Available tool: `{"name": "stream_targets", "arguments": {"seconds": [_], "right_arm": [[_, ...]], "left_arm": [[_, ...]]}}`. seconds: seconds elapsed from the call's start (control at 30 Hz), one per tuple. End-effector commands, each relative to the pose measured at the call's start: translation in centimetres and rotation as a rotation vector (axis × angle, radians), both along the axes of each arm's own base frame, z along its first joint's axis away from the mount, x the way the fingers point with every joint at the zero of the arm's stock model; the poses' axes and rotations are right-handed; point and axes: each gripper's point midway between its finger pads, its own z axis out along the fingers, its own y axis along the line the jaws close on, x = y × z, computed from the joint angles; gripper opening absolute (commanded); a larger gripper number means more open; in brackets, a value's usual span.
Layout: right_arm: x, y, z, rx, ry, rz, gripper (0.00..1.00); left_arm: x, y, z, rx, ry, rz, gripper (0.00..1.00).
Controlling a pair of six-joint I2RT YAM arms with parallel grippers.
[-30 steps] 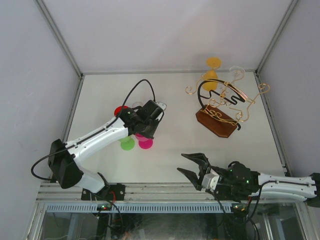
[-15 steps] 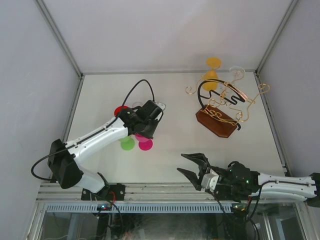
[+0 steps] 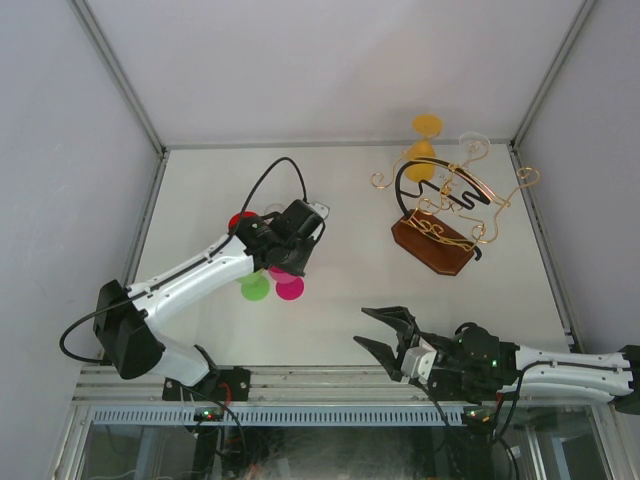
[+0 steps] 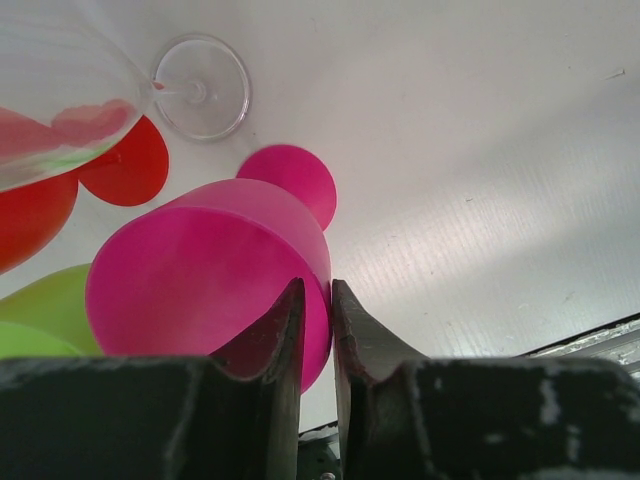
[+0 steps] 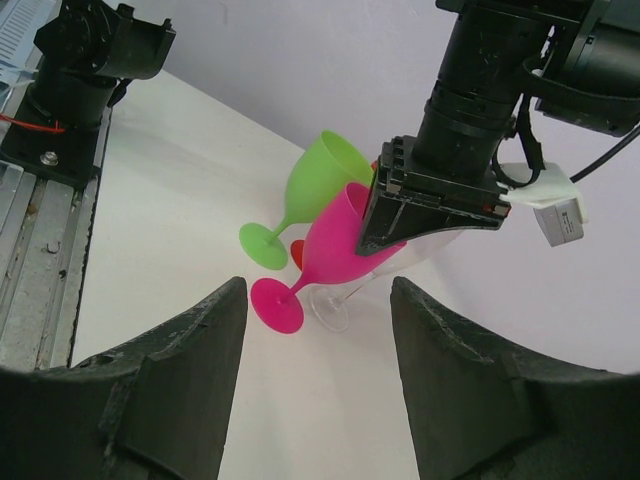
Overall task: Take the wine glass off the wine glass rack
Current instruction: Place the wine glass at the center of the board.
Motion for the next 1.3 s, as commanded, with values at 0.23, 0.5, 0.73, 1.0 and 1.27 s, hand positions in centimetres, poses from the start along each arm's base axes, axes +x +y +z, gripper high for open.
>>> {"name": "stream_targets", "arguments": {"seconds": [0.23, 0.5, 0.73, 1.0, 1.27], "right_arm": [[0.3, 0.0, 1.5, 0.038, 0.019, -0.012, 0.59], [0.3, 0.1, 1.4, 0.031, 0.017, -0.012, 0.59], [0.2, 0.1, 1.6, 0.037, 0.019, -0.011, 0.59], [0.0, 0.0, 3.5, 0.114, 0.131, 0.004, 0.65], [2.0, -0.8, 8.5, 0.238, 0.461, -0.112, 0.71]], "left_arm": [[1.2, -0.4, 2.2, -0.038, -0.074, -0.010, 0.21], [1.4, -0.4, 3.2, -0.063, -0.103, 0.000, 0.25], [1.1, -0.2, 7.0, -0.155, -0.184, 0.001, 0.41], [-0.6, 2.8, 12.7, -0.327, -0.370, 0.059, 0.60], [-4.3, 9.1, 16.1, -0.486, -0.564, 0.152, 0.95]]}}
